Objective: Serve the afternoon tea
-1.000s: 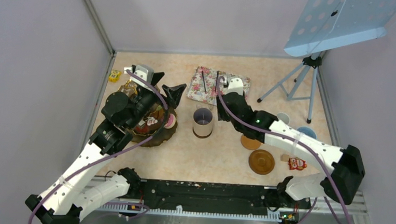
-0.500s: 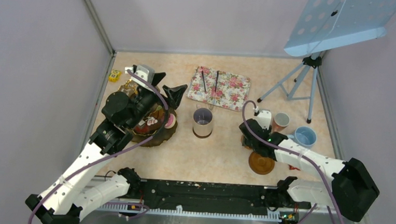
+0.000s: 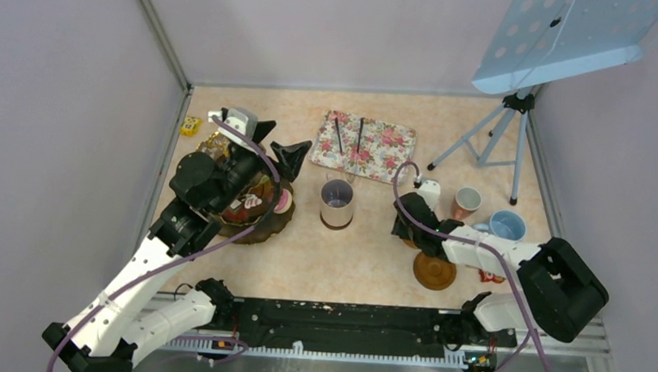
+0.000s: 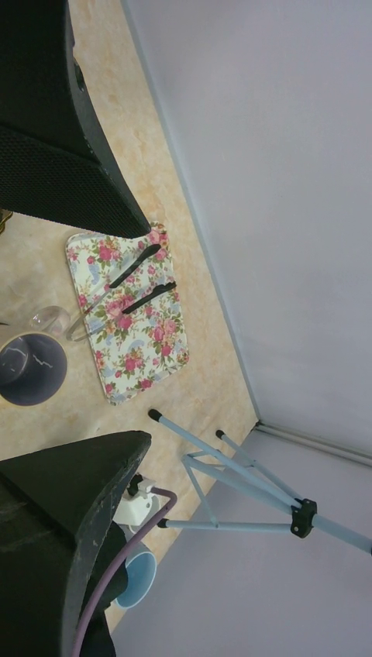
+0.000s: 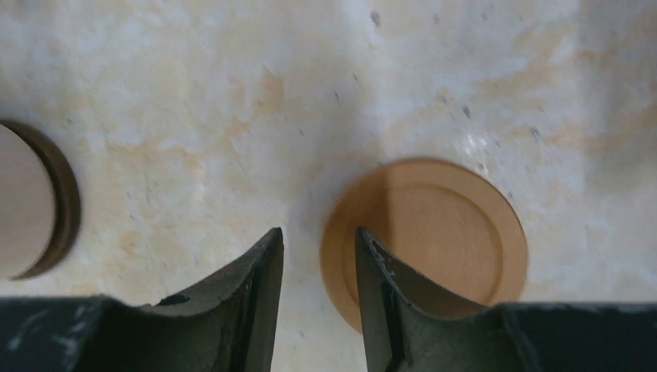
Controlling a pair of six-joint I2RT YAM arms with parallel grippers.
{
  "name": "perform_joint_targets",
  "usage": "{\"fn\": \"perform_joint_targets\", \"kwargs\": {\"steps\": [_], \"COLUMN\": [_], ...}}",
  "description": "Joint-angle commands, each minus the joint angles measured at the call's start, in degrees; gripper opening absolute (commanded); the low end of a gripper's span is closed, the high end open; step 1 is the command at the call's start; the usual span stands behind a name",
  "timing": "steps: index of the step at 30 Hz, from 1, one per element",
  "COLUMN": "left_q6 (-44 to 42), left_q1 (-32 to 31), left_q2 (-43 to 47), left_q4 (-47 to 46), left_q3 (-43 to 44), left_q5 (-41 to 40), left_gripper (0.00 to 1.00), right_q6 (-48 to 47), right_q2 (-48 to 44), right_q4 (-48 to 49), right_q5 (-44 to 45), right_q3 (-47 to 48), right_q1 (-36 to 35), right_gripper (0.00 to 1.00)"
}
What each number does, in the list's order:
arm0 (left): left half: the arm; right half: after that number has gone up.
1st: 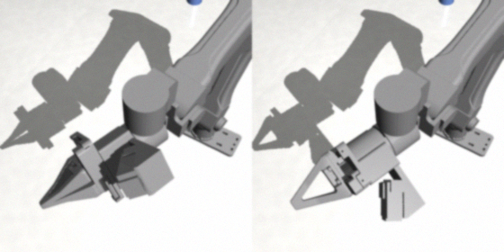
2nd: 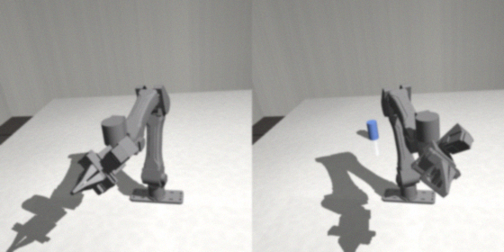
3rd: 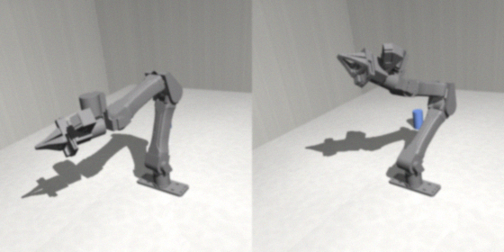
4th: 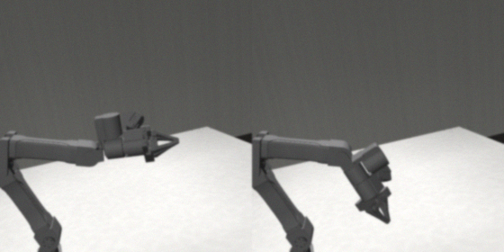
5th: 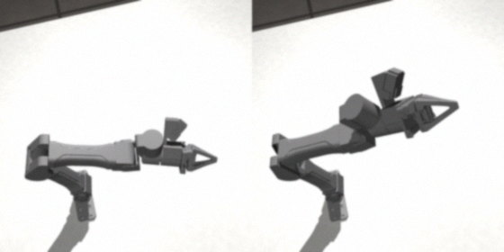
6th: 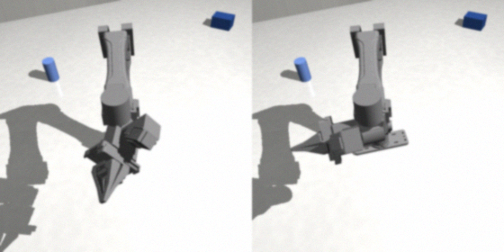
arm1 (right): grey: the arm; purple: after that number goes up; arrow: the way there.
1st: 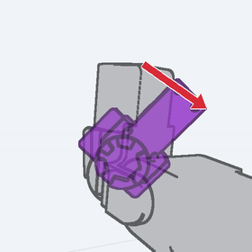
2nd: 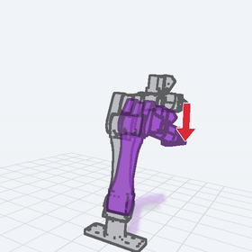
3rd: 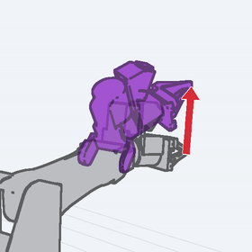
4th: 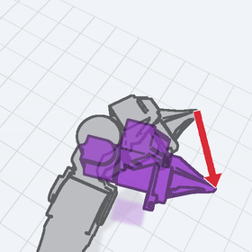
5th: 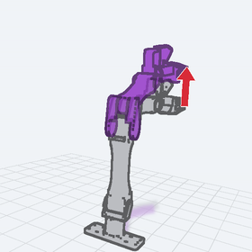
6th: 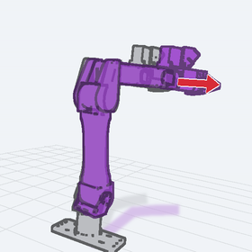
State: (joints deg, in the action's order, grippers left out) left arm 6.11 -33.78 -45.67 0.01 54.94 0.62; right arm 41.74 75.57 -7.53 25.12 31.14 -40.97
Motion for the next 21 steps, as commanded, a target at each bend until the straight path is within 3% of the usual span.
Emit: {"fn": "perform_joint_targets", "kwargs": {"steps": [1, 14, 21], "left_q6": [0.37, 0.02, -0.02], "left_q1": [0.29, 0.28, 0.38], "left_q2": [0.33, -0.04, -0.66], "left_q4": [-3.05, -3.03, -3.03], "left_q3": [-0.11, -0.09, -0.06], "left_q5": [0.5, 0.11, -1.12], "left_gripper": [0.99, 0.99, 0.99], "right_q6": [-0.53, -5.86, -9.28], "right_q2": [4.08, 15.87, 17.84], "right_q4": [9.44, 22.11, 23.44], "right_q5": [-3.9, -8.4, -10.54], "right_q3": [1.53, 9.43, 14.74], "right_q1": [0.37, 0.59, 1.16], "right_gripper": [0.4, 0.41, 0.44]}}
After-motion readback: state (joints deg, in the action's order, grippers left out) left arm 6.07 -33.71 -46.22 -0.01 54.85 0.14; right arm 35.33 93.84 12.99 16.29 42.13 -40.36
